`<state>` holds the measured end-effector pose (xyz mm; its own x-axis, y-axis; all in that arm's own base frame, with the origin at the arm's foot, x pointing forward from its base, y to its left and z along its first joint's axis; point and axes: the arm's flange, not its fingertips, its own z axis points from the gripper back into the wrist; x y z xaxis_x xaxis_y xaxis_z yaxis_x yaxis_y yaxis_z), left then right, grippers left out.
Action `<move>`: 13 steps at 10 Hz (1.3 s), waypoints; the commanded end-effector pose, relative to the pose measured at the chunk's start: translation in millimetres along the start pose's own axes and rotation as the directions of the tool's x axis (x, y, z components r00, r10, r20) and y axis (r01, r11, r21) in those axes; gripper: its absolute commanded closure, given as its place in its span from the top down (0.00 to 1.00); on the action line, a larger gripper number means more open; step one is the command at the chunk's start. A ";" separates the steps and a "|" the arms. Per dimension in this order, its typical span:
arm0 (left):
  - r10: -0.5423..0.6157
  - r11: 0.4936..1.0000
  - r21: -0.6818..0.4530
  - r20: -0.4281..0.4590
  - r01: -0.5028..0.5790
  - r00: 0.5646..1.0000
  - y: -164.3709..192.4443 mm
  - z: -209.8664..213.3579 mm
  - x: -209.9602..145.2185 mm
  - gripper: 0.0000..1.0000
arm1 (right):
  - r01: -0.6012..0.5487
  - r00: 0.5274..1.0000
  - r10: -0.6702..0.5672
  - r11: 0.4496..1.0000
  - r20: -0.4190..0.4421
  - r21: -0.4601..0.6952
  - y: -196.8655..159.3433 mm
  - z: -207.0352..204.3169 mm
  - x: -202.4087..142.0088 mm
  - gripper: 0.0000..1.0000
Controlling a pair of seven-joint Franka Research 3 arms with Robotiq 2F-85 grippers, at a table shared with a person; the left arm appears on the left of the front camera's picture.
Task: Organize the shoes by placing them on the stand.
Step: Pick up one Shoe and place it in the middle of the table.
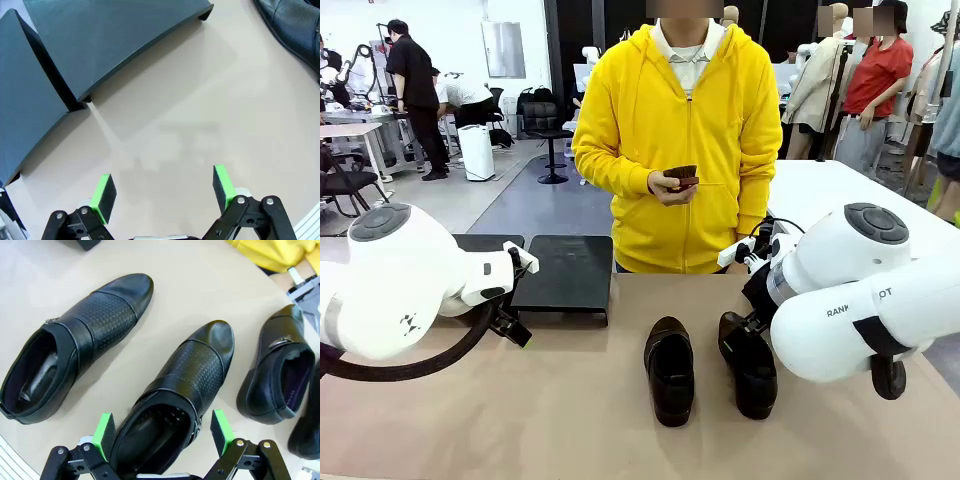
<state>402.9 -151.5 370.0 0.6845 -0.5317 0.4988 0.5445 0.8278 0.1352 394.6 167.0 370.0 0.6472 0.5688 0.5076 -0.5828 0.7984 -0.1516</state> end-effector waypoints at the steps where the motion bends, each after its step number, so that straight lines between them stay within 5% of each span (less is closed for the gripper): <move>1: 0.000 1.000 0.000 0.001 0.000 1.000 0.0 0.2 0.1 1.00 | 0.000 1.000 0.000 1.000 0.002 -0.001 -0.1 0.6 0.3 1.00; 13: 0.000 1.000 0.000 0.001 0.000 1.000 0.0 0.2 0.1 1.00 | 0.000 1.000 0.000 1.000 0.002 -0.001 -0.1 0.6 0.3 1.00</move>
<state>402.8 -151.7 370.0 0.6845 -0.5318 0.4987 0.5445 0.8278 0.1353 394.6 167.1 369.7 0.6472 0.5692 0.5070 -0.5830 0.7981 -0.1518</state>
